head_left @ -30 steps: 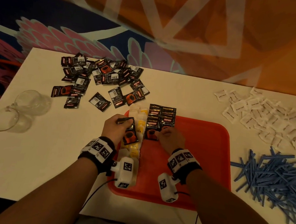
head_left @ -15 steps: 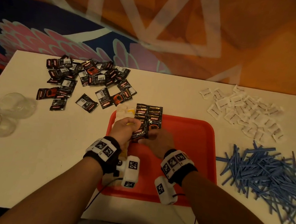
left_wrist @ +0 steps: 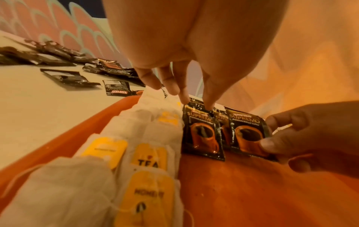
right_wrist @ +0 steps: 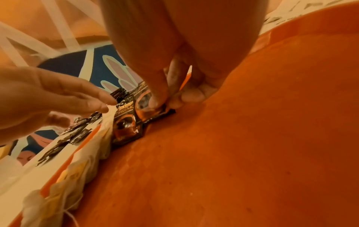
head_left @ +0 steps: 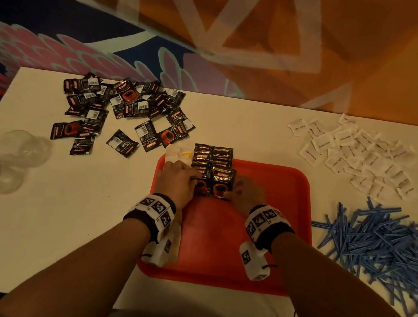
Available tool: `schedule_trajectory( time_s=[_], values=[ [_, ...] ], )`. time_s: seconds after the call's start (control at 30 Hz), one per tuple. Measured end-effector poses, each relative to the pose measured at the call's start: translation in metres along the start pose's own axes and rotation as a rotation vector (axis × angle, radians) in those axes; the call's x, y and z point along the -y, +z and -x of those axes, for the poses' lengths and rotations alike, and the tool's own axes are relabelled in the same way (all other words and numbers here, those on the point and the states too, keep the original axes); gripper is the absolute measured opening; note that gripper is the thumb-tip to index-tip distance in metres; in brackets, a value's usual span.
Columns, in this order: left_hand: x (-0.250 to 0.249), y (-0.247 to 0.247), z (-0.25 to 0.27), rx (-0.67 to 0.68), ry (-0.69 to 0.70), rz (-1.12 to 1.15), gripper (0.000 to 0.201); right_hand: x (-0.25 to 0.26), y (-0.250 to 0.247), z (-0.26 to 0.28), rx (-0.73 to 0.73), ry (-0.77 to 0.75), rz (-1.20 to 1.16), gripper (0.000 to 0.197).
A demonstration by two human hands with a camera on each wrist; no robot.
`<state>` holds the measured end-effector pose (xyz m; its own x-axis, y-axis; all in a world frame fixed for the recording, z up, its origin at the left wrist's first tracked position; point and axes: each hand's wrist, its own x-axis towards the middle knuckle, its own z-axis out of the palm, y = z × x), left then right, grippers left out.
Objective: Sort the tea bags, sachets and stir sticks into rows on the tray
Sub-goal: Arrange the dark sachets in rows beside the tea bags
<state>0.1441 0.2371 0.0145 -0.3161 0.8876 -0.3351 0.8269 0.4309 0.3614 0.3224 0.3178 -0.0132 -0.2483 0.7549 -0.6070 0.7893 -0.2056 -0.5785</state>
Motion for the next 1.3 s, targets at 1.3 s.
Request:
schedule_trajectory(
  time_s=[1.3],
  values=[
    [0.037,-0.020,-0.023,-0.028,-0.105,0.116,0.039,0.006,0.000,0.008,-0.148,0.045,0.003,0.017]
  ],
)
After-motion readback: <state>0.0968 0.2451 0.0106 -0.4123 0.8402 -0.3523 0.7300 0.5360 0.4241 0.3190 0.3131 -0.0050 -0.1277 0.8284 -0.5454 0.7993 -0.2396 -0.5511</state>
